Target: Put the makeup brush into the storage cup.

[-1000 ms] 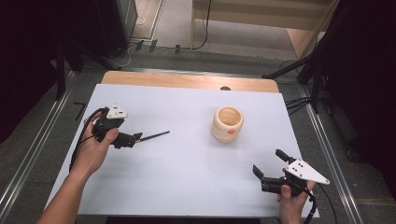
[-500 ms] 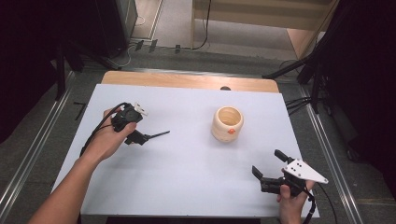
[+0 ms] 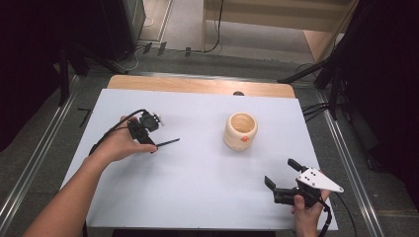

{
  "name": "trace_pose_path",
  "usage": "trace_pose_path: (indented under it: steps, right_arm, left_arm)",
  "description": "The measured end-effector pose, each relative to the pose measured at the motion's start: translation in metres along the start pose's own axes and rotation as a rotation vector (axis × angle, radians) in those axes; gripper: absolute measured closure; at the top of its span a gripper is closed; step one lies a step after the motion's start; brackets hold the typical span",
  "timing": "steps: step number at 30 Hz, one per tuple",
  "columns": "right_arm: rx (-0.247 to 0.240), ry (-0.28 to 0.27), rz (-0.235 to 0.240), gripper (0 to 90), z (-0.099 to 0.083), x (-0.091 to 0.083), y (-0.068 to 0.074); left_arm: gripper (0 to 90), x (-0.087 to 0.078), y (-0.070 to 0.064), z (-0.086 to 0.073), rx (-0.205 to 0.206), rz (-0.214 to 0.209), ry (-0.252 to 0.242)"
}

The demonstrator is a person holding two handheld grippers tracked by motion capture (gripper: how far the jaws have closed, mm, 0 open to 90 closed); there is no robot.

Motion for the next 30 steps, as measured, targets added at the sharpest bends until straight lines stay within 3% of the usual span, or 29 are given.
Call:
trace_pose_path:
  steps: [2,7,11,22,23,24,25,26,28,30]
  right_arm:
    - [0.0,0.001,0.002,0.1,0.0,0.0,0.0]
    - [0.008,0.002,0.006,0.4,-0.001,0.0,-0.001]
    - [0.016,0.005,0.011,1.5,-0.002,0.001,-0.002]
    - [0.017,0.01,0.016,5.3,-0.002,0.003,0.0]
    - [0.015,0.011,0.019,5.5,-0.002,0.003,0.0]
    - [0.013,0.012,0.02,5.8,-0.002,0.004,0.001]
    - [0.013,0.012,0.02,5.8,-0.002,0.004,0.001]
    - [0.012,0.014,0.02,6.8,-0.002,0.004,0.0]
    - [0.014,0.017,0.02,7.7,-0.002,0.004,0.0]
    - [0.014,0.022,0.026,11.0,-0.002,0.005,0.001]
  left_arm:
    - [34.9,0.002,0.002,0.001,-0.022,-0.027,0.009]
    - [43.8,0.009,0.002,0.001,-0.021,-0.073,0.046]
    - [52.0,0.018,-0.002,0.002,0.006,-0.067,0.087]
    - [60.1,0.019,-0.001,0.003,0.017,-0.064,0.089]
    - [62.1,0.018,-0.001,0.003,0.027,-0.067,0.088]
    - [78.2,0.018,-0.003,0.003,0.038,-0.069,0.082]
    - [78.2,0.017,-0.005,0.004,0.053,-0.066,0.079]
    - [84.7,0.017,-0.008,0.004,0.07,-0.057,0.076]
    - [85.0,0.016,-0.011,0.005,0.103,-0.033,0.082]
    - [85.2,0.016,-0.011,0.006,0.105,-0.033,0.085]
Point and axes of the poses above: each handheld gripper's, and its own axes: x roughly forward along the jaws, z roughly out of its top, y roughly to its left, the point moved 3 cm from there along x, roughly forward along the jaws, and after that the axes turned 11 degrees about z, right-handed, at the moved point
